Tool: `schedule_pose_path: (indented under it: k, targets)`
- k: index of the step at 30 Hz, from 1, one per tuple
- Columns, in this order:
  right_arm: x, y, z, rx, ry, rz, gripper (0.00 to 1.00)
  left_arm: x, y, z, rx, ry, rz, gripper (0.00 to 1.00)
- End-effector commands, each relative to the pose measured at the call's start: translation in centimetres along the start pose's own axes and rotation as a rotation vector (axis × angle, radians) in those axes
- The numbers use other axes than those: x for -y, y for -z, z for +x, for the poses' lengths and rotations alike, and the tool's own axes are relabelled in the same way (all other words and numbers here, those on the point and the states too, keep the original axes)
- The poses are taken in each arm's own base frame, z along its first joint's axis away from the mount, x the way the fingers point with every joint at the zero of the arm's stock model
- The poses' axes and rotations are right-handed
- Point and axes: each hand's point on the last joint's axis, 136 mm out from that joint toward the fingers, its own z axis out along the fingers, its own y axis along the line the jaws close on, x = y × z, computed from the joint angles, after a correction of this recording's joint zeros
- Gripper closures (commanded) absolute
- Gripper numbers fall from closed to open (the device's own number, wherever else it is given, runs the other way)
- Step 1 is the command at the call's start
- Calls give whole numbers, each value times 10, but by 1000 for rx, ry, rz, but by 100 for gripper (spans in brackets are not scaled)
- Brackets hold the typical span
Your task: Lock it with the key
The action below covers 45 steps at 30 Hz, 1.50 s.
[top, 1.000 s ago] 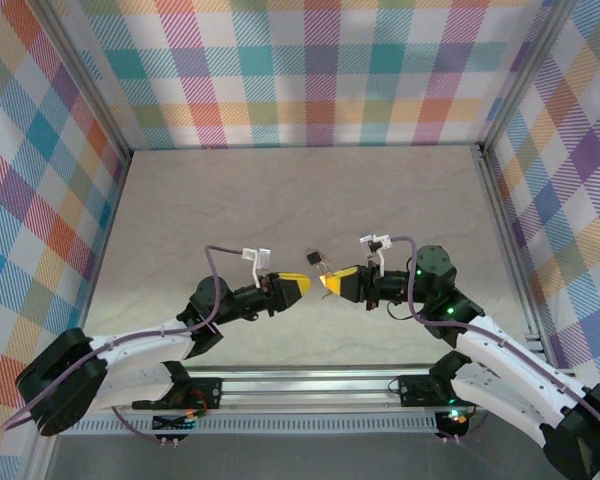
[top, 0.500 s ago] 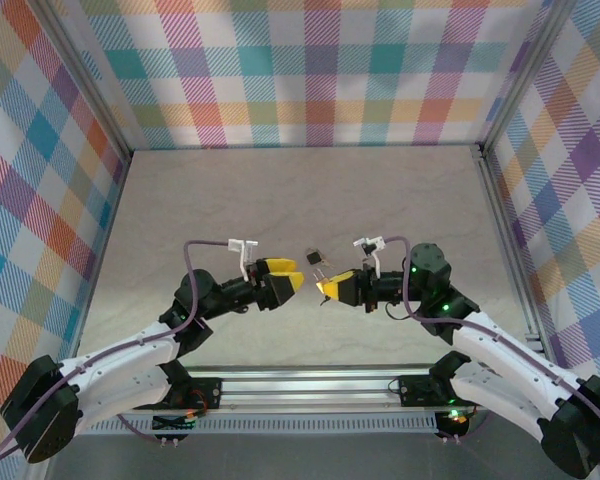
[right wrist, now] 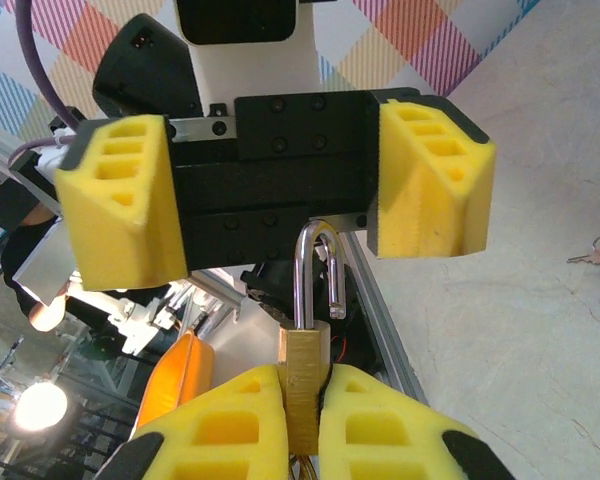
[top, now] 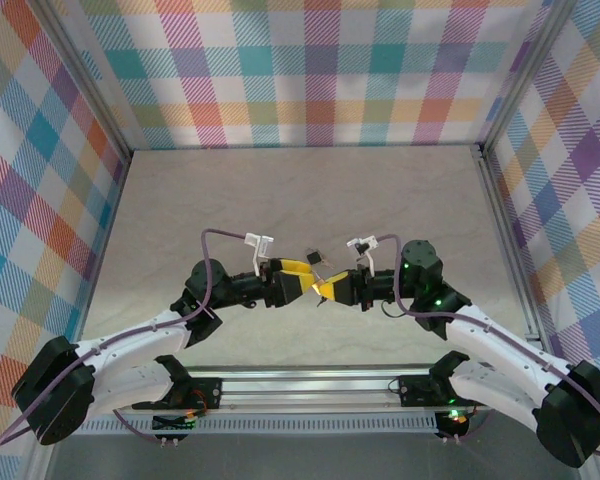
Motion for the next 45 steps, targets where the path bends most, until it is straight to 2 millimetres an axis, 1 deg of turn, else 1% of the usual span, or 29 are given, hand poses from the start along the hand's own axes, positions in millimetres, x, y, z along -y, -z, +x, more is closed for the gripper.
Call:
schedule_pose_path:
  k: [1,9,19,29,45]
  targets:
    - [-20,-2,-16,15,68,-58,100,26,-3,-16,18,-35,101,26]
    - [-17,-3,-19,23,71,-41,100,27,-4,-11,-10,-22,117,31]
    - [-16,-3,-15,13,61,-41,100,26,-3,-7,-29,-33,112,43]
    - [-16,-3,-11,-2,54,-48,100,25,-1,-5,-40,-60,88,52]
    - [-24,-3,-4,-36,64,-97,100,22,2,-5,-40,-82,58,64]
